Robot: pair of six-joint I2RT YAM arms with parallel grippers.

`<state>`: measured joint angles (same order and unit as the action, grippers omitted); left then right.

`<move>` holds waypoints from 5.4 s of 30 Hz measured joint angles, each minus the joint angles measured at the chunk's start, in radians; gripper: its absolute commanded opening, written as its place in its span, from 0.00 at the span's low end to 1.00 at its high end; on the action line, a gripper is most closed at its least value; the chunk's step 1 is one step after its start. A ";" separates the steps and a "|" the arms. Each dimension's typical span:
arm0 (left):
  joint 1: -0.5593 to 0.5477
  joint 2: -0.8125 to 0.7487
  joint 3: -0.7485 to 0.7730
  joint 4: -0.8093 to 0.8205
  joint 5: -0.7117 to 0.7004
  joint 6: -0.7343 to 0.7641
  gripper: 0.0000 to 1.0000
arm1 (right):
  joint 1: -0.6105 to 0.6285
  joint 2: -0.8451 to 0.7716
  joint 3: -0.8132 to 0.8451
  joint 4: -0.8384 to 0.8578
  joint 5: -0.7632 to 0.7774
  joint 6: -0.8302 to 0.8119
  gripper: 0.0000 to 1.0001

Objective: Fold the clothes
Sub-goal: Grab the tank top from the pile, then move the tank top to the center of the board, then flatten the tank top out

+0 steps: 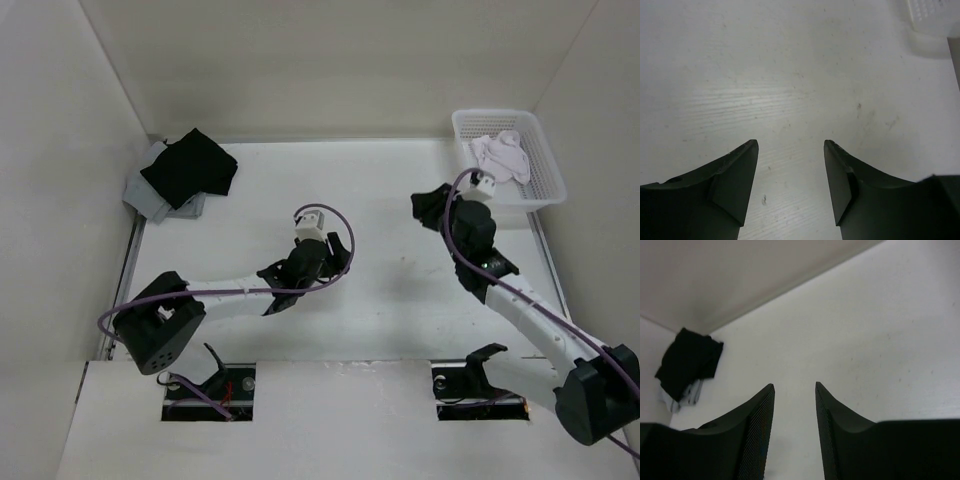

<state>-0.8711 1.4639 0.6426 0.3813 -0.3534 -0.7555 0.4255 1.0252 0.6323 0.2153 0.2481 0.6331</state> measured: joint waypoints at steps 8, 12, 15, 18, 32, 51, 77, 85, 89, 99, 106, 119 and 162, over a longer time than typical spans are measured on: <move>-0.042 0.055 -0.009 0.060 0.091 0.015 0.53 | -0.263 0.242 0.340 -0.037 0.022 -0.032 0.05; -0.047 0.047 -0.059 0.117 0.117 0.028 0.53 | -0.386 0.472 0.538 -0.092 0.021 -0.037 0.00; -0.033 0.018 -0.108 0.148 0.122 0.042 0.53 | -0.464 0.639 0.694 -0.136 0.025 -0.057 0.02; 0.002 -0.006 -0.134 0.178 0.127 0.043 0.53 | -0.542 0.808 0.859 -0.187 0.026 -0.080 0.08; 0.103 -0.002 -0.161 0.287 0.167 0.023 0.53 | -0.692 1.503 1.553 -0.416 0.030 -0.166 0.58; 0.186 0.028 -0.174 0.342 0.266 -0.056 0.52 | -0.602 0.822 0.978 -0.214 -0.021 -0.131 0.00; 0.655 -0.756 -0.347 -0.186 0.301 -0.134 0.50 | 0.103 0.563 0.283 0.084 -0.213 0.227 0.24; 0.493 -0.643 -0.350 -0.252 0.287 -0.075 0.50 | -0.114 0.663 0.300 0.063 -0.207 0.266 0.43; 0.283 -0.550 -0.343 -0.278 0.219 -0.039 0.54 | 0.010 0.416 0.180 0.104 -0.133 0.197 0.23; 0.073 -0.125 -0.188 -0.239 0.170 0.010 0.06 | 0.350 0.113 -0.167 -0.212 0.069 0.193 0.36; 0.282 0.084 0.103 -0.181 0.056 0.028 0.14 | 0.401 0.000 -0.169 -0.300 0.111 0.201 0.22; -0.023 -0.183 0.121 -0.288 -0.122 0.110 0.14 | 0.385 -0.084 -0.227 -0.253 0.126 0.183 0.04; -0.632 0.164 0.216 -0.623 -0.237 -0.399 0.04 | 0.186 -0.275 -0.383 -0.161 0.072 0.238 0.37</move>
<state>-1.5028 1.6279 0.8581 -0.2413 -0.5900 -1.1542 0.6113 0.7498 0.2493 0.0547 0.3206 0.8707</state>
